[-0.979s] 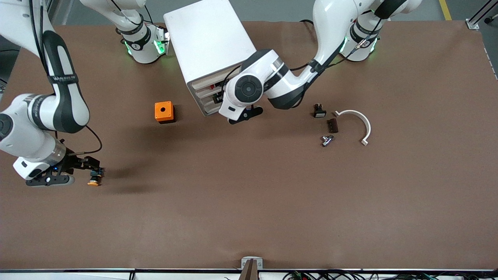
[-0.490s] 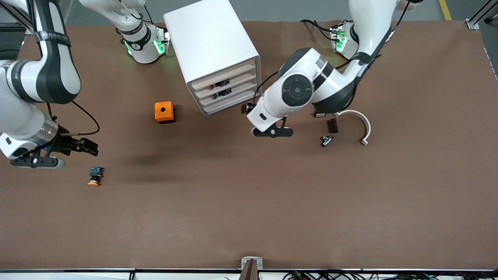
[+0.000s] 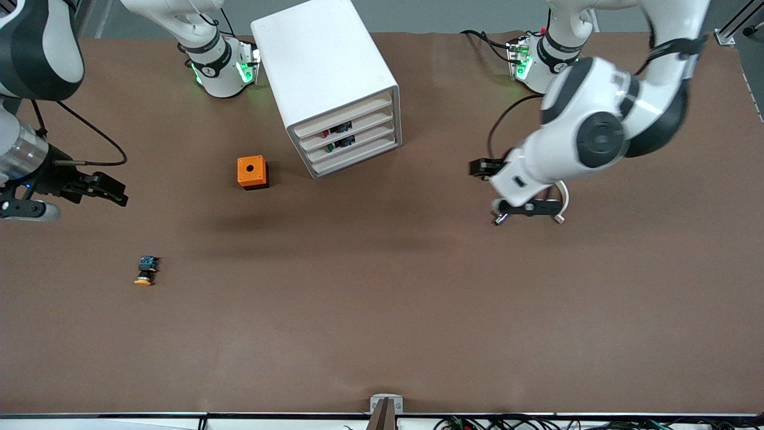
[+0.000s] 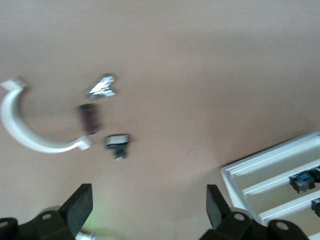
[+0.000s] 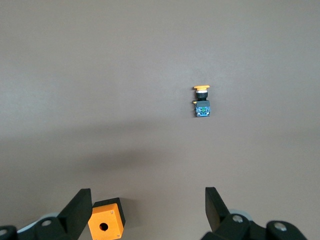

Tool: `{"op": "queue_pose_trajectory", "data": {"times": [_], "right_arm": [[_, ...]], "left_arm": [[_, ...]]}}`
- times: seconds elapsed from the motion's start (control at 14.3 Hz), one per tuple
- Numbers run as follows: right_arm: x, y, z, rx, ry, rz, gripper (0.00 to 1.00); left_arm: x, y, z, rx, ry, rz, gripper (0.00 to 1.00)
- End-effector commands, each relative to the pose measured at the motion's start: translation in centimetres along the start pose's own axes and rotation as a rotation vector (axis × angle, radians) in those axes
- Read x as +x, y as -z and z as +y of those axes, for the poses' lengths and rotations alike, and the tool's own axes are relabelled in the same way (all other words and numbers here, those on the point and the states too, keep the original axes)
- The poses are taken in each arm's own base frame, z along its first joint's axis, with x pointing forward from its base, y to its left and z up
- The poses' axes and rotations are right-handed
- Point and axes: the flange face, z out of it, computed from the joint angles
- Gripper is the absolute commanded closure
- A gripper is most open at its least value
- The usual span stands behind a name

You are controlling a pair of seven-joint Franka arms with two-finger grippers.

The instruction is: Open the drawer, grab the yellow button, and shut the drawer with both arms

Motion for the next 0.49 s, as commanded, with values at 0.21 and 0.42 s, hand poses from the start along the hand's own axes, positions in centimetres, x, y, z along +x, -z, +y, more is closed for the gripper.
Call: {"op": "queue_pose_trajectory", "data": {"times": [0.21,0.42], "right_arm": [[-0.1,4.8,0.3,0.015,-0.023,-0.003,0.00],[0.0,5.6,0.5,0.005,-0.016,0.008,0.00]], "left_arm": [[1.2,6.2,-9.0,-0.087,0.143,0.026,0.00],[1.1,6.1,-10.1,-0.061,0.142,0.001,0.00]]}}
